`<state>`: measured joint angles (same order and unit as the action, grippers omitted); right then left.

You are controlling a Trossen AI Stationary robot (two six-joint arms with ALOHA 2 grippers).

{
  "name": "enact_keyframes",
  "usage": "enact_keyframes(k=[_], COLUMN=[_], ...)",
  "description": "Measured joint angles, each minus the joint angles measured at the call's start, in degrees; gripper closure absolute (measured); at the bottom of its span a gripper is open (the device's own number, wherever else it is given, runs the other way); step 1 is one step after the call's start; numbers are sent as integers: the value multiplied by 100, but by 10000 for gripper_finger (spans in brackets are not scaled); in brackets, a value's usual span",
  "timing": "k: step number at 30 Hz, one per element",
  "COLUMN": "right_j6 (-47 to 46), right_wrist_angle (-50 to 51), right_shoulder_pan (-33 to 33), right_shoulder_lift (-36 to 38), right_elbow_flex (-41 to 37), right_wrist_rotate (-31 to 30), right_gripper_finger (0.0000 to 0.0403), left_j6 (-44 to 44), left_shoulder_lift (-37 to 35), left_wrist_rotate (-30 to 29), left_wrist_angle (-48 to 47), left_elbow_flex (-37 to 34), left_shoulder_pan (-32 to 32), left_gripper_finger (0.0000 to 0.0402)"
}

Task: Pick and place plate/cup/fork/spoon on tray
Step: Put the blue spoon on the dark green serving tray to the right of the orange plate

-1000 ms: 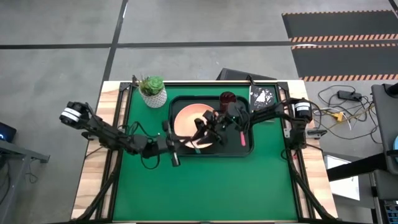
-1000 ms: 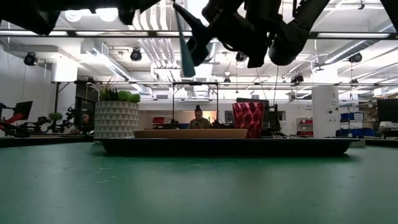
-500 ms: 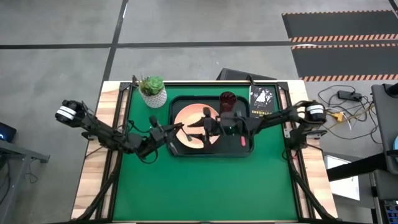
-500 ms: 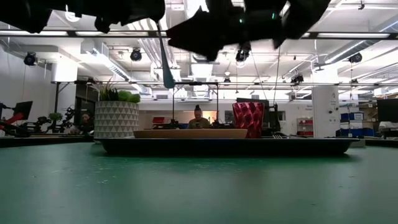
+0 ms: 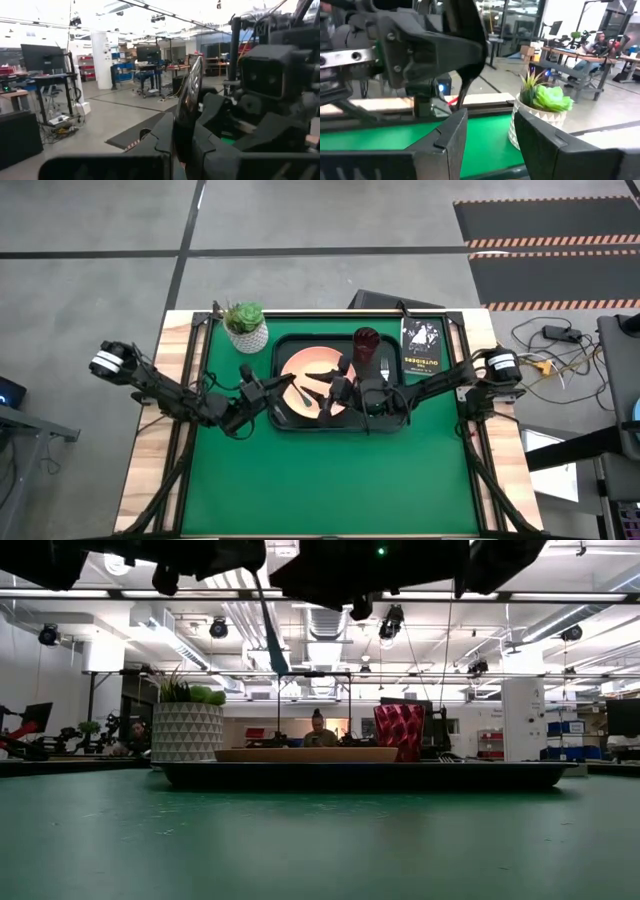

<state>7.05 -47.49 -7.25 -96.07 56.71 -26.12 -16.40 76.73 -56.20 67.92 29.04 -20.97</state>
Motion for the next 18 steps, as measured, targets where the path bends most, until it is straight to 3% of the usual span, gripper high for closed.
enact_keyframes(k=[9, 18], right_j6=[89, 46], right_wrist_angle=[-32, 993], right_shoulder_pan=[-37, -37], right_shoulder_lift=[-205, -210], right_elbow_flex=[334, 857], right_wrist_rotate=[-107, -503], right_gripper_finger=[264, 262], left_j6=[-26, 105], left_shoulder_lift=[22, 22], left_wrist_rotate=[19, 194], left_wrist_angle=[17, 65], left_elbow_flex=[109, 109], left_shoulder_pan=[162, 201], left_gripper_finger=[402, 402])
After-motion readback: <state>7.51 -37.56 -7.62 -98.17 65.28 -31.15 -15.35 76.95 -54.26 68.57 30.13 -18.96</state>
